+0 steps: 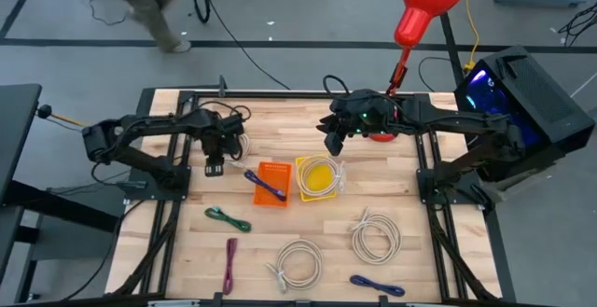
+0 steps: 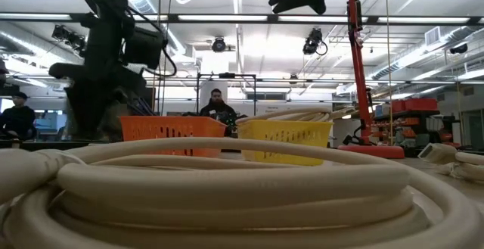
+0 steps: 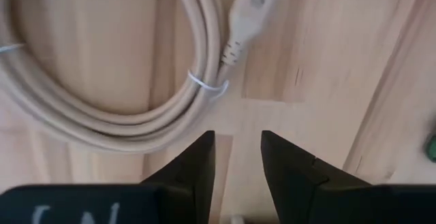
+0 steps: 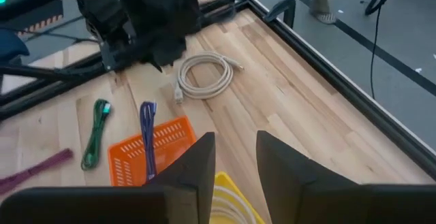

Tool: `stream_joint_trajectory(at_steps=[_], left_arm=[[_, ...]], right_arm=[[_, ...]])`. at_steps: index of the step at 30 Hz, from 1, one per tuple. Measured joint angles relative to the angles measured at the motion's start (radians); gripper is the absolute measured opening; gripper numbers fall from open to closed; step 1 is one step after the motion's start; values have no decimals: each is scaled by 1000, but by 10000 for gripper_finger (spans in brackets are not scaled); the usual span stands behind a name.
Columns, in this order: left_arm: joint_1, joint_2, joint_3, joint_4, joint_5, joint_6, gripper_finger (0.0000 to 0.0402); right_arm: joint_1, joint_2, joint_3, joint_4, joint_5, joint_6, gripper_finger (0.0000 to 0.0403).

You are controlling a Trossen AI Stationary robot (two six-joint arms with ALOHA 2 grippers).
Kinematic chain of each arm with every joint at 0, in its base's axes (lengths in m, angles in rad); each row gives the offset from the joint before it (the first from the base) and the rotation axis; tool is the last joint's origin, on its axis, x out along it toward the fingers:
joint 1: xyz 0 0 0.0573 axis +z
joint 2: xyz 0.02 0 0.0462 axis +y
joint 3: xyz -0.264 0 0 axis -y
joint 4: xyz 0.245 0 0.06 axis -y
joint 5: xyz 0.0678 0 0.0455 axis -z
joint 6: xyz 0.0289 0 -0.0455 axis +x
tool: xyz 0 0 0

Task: Pick & Place USB Port
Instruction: Put the brown HDMI cable into the yellow bin

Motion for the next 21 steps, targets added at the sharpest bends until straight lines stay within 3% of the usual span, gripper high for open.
stream_joint_trajectory(at_steps=[8, 21], left_arm=[[2, 99, 0, 65, 3, 91, 124], [2, 107, 3, 171, -10, 103, 124]], right_arm=[[0, 0, 0, 1, -3, 14, 110], [0, 0, 0, 1, 0, 17, 110]])
